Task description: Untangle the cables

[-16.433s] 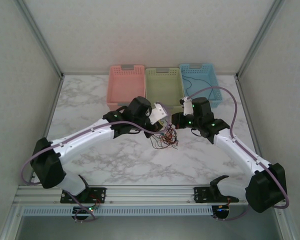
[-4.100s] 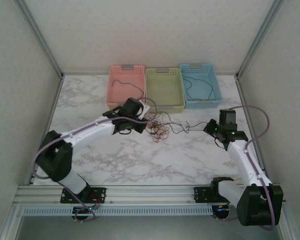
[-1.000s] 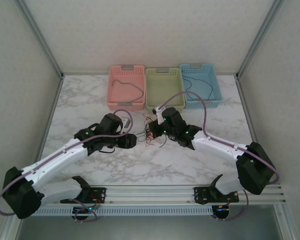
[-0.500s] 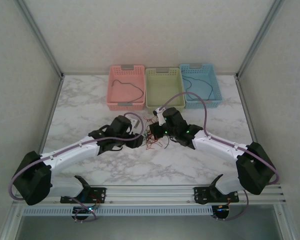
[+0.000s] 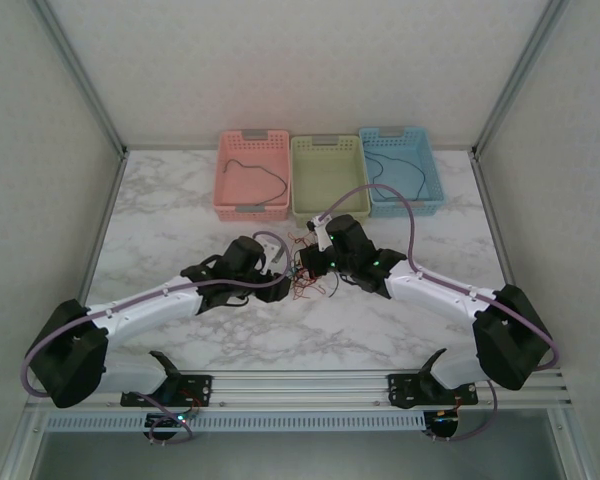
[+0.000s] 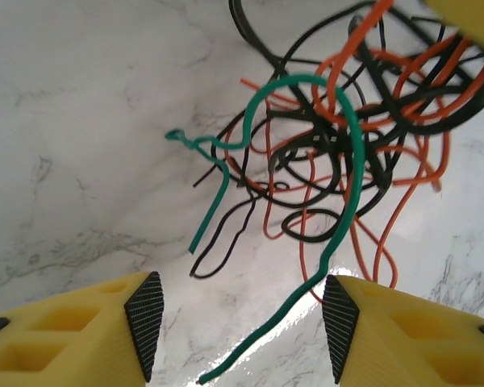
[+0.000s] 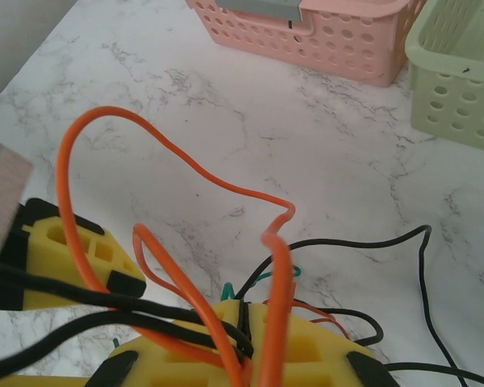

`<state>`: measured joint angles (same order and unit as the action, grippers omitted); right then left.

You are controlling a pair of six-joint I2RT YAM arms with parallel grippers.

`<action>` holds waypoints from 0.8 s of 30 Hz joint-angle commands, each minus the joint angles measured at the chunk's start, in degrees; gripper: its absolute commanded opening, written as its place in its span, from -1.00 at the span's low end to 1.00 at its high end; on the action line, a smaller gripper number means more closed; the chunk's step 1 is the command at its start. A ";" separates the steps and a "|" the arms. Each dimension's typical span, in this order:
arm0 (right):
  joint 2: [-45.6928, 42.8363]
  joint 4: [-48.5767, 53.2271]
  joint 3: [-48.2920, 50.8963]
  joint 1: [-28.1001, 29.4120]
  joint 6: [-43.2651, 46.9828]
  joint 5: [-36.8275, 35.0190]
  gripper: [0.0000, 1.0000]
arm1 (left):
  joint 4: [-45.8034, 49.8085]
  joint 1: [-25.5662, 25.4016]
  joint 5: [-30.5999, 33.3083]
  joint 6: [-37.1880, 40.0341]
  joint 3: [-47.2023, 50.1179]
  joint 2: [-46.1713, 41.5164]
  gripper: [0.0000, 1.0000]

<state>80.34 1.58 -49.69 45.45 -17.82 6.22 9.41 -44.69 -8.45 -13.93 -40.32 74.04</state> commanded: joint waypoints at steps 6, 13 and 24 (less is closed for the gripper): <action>-2.38 1.12 -0.07 -0.62 -0.36 0.69 -1.00 | -2.74 -0.86 -3.35 -2.85 0.93 2.31 -0.04; -2.97 1.14 0.46 -0.63 -0.34 0.59 -1.00 | -1.41 -0.90 -2.28 -3.19 0.55 1.43 -0.36; -5.50 2.56 2.33 -2.38 -0.74 -3.98 -1.00 | 14.52 -0.84 0.74 -8.88 -6.04 -5.74 -1.00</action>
<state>76.77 3.07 -48.99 44.23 -17.82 5.48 16.56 -45.28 -8.60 -19.84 -42.35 73.17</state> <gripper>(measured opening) 0.071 0.052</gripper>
